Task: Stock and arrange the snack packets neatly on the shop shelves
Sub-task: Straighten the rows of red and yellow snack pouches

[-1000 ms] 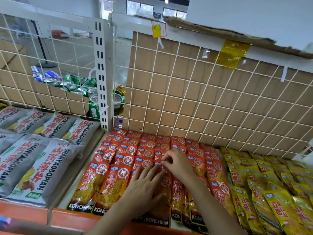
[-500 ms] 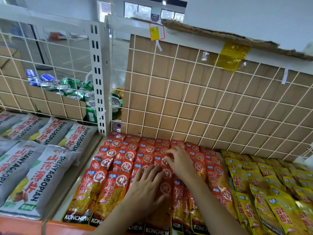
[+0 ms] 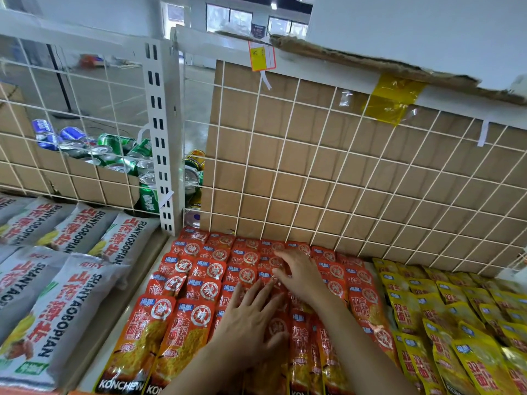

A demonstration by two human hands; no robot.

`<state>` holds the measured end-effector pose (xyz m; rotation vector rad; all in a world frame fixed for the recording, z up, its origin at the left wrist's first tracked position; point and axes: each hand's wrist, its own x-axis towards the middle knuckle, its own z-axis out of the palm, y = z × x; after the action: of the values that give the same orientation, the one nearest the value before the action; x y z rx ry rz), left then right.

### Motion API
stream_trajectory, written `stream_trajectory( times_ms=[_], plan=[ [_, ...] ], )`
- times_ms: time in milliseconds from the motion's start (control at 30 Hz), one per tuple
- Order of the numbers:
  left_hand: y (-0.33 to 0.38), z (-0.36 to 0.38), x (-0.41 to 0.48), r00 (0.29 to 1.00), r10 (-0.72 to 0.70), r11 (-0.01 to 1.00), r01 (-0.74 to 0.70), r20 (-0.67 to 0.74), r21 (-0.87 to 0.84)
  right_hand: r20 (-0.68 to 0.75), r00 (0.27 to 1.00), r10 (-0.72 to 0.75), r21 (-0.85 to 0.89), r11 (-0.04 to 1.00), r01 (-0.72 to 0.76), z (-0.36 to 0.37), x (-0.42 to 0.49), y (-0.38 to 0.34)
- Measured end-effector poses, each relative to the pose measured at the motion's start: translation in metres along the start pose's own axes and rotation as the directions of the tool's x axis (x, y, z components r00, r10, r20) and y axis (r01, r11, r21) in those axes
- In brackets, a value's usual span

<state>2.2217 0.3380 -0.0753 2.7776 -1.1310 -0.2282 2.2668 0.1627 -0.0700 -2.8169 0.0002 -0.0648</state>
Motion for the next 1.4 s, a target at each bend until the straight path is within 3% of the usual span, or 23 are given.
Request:
stream_trajectory(
  times_ms=[400, 700, 967, 1400],
  plan=[
    [0.002, -0.001, 0.000, 1.000, -0.002, 1.000, 0.002, -0.030, -0.028, -0.014, 1.000, -0.001, -0.022, 1.000, 0.000, -0.001, 0.000, -0.001],
    [-0.001, 0.005, 0.002, 0.999, -0.011, 1.000, 0.010, -0.047, -0.016, -0.086, 0.996, -0.031, 0.099, 0.994, 0.040, -0.002, -0.002, 0.002],
    [0.000, 0.003, 0.003, 0.999, -0.016, 1.000, 0.016, -0.050, 0.003, 0.067, 0.998, 0.008, 0.056, 0.998, -0.012, -0.013, 0.006, -0.005],
    [0.001, 0.002, 0.002, 0.999, -0.023, 1.000, 0.023, -0.032, -0.012, 0.027, 0.999, 0.026, -0.024, 0.999, -0.025, -0.010, 0.006, -0.010]
  ],
)
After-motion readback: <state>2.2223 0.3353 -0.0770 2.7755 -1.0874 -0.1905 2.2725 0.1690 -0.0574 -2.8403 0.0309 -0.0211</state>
